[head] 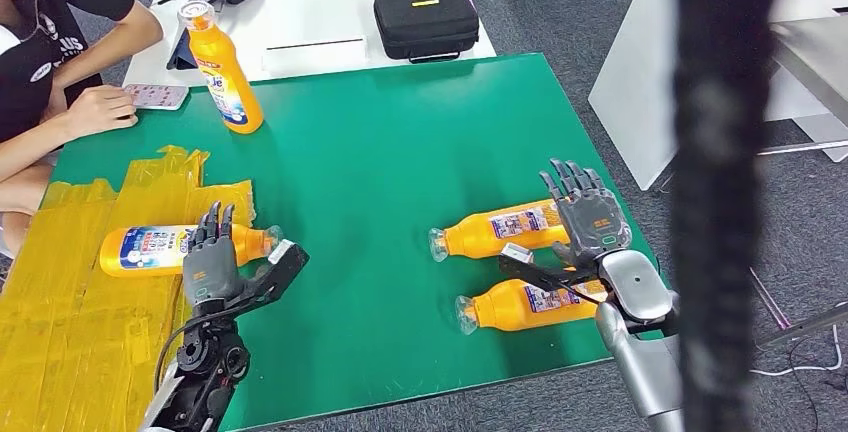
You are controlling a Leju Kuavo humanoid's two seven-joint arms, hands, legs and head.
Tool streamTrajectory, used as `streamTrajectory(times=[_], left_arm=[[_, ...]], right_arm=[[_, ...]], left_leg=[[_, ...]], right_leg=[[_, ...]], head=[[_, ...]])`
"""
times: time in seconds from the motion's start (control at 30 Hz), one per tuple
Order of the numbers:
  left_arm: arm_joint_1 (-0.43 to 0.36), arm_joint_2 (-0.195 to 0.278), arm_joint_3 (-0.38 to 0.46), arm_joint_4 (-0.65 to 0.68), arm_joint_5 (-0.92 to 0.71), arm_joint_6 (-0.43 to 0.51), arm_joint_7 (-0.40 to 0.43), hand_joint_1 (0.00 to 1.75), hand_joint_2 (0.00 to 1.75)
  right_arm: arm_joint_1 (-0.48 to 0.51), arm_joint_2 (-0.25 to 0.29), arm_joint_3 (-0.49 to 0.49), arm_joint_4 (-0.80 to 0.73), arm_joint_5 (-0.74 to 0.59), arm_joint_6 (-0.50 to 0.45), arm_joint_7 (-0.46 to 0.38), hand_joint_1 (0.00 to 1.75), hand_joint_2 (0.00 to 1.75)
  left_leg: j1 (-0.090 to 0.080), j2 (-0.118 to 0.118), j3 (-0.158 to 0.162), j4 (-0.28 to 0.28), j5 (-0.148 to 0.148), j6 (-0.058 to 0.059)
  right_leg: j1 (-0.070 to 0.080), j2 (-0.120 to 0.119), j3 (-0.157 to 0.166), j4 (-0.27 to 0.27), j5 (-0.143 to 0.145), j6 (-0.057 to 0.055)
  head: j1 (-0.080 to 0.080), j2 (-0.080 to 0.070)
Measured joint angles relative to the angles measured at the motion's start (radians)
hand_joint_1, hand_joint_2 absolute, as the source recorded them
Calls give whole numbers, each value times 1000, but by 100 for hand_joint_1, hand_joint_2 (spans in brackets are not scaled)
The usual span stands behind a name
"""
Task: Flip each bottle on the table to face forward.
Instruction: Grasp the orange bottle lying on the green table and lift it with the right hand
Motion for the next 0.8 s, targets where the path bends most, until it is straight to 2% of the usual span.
streamTrajectory(times=[0.13,0.27,0.37,0.43,0.57,0.8], left_arm=[[18,-27,0,-70,386,-136,-239,0,175],[50,-39,1,-161,676,-269,-381,0,175],[96,-45,-2,-293,1006,-450,-488,0,175],[121,-45,-5,-386,1186,-563,-523,0,175],[171,-45,-11,-547,1313,-666,-543,0,175],[235,-42,-37,-723,1340,-728,-596,0,175]], right_arm=[[-18,2,7,60,5,-1,-6,0,175],[-43,5,12,123,5,-4,-12,0,175],[-77,4,15,204,-10,5,-17,0,175],[-97,2,16,256,-22,21,-18,0,175],[-124,-2,20,348,-39,58,-20,0,175],[-177,-3,22,449,-18,39,17,3,175]], left_leg=[[0,-2,-1,0,0,0],[0,-2,-1,0,0,0],[0,-3,-1,0,0,0],[0,-3,-1,0,0,0],[0,-4,-1,0,0,0],[0,-3,-1,0,0,1]], right_leg=[[0,-1,0,0,0,0],[0,-2,0,0,0,0],[0,-2,0,0,0,0],[0,-3,0,0,0,0],[0,-3,0,0,0,0],[0,-3,0,0,0,0]], head=[[0,0],[0,0],[0,0],[0,0],[0,0],[0,0]])
